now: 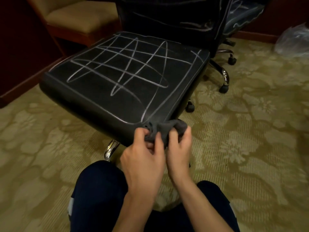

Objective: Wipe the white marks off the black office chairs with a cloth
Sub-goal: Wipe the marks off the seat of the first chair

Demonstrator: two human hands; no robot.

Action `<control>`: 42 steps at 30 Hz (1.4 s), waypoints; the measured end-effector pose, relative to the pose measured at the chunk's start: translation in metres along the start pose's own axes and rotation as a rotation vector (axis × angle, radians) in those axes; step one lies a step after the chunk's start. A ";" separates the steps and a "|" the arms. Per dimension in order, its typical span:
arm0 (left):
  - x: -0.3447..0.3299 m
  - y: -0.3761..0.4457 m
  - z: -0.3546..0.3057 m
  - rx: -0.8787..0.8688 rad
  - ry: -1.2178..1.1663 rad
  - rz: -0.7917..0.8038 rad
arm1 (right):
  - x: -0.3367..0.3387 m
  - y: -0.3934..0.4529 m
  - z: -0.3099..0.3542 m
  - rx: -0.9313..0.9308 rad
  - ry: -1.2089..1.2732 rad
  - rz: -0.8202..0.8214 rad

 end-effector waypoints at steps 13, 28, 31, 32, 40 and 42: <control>0.030 0.016 0.017 0.121 0.138 -0.093 | -0.035 -0.003 -0.008 -0.069 0.039 0.204; 0.052 0.032 0.071 0.162 0.017 -0.274 | -0.078 -0.001 -0.012 -0.043 -0.044 0.227; 0.048 0.050 0.064 0.162 -0.091 -0.200 | -0.073 0.014 -0.009 -0.059 -0.033 0.184; 0.044 0.058 0.059 0.164 -0.075 -0.155 | -0.070 0.020 -0.008 -0.058 -0.040 0.165; 0.045 0.066 0.049 0.082 0.094 -0.076 | -0.065 0.030 -0.003 -0.059 -0.096 0.105; 0.047 0.062 0.051 0.034 0.156 -0.140 | -0.069 0.026 0.005 0.018 -0.200 0.078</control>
Point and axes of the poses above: each hand's wrist, its own y-axis towards the middle knuckle, its own x-axis out of the back of the hand, z = x × y, the point moved 1 cm from there along y, towards the middle knuckle, and after that the axes turned 10 degrees about z, right-handed, at the moved point
